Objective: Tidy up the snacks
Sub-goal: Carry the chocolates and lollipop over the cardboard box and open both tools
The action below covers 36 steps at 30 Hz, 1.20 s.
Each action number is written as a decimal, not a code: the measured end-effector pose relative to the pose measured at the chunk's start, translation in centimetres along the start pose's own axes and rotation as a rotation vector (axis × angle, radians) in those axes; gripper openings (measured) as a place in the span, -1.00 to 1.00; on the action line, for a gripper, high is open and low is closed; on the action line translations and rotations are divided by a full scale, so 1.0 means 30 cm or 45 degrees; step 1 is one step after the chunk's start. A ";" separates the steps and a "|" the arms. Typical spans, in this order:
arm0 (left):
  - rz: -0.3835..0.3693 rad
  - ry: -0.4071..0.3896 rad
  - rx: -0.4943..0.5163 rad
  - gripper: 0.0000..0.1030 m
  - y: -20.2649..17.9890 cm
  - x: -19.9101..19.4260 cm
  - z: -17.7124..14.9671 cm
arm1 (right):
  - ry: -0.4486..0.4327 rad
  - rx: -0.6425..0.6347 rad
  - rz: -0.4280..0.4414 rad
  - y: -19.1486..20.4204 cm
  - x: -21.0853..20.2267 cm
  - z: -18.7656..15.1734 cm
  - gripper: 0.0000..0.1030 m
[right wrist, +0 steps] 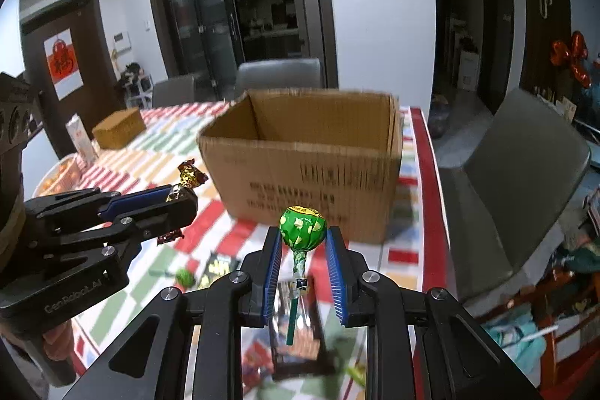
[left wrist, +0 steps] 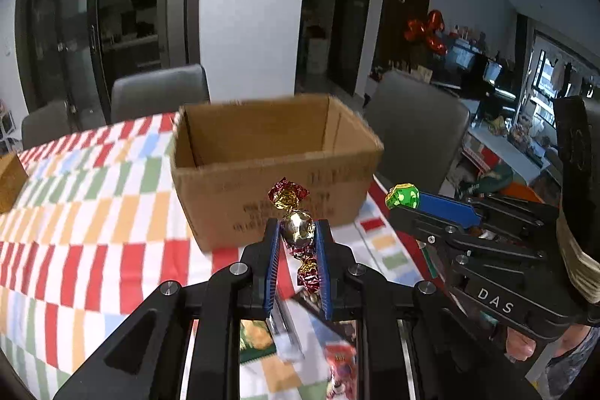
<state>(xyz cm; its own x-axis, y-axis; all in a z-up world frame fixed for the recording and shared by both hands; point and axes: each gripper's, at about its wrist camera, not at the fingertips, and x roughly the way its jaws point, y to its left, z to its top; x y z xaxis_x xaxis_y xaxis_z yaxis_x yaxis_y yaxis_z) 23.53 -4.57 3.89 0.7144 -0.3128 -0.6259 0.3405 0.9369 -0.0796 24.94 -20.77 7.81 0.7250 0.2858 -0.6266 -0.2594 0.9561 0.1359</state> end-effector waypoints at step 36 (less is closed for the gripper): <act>0.164 -0.007 0.024 -0.43 0.158 0.194 0.354 | -0.028 0.005 -0.040 -0.054 0.256 0.422 -0.46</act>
<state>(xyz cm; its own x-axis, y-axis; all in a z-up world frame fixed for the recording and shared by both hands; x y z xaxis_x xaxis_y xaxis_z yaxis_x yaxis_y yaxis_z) 35.80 -3.61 8.10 0.7561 -0.1910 -0.6260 0.2572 0.9662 0.0158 39.00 -19.32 12.48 0.7465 0.2571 -0.6137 -0.2340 0.9649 0.1195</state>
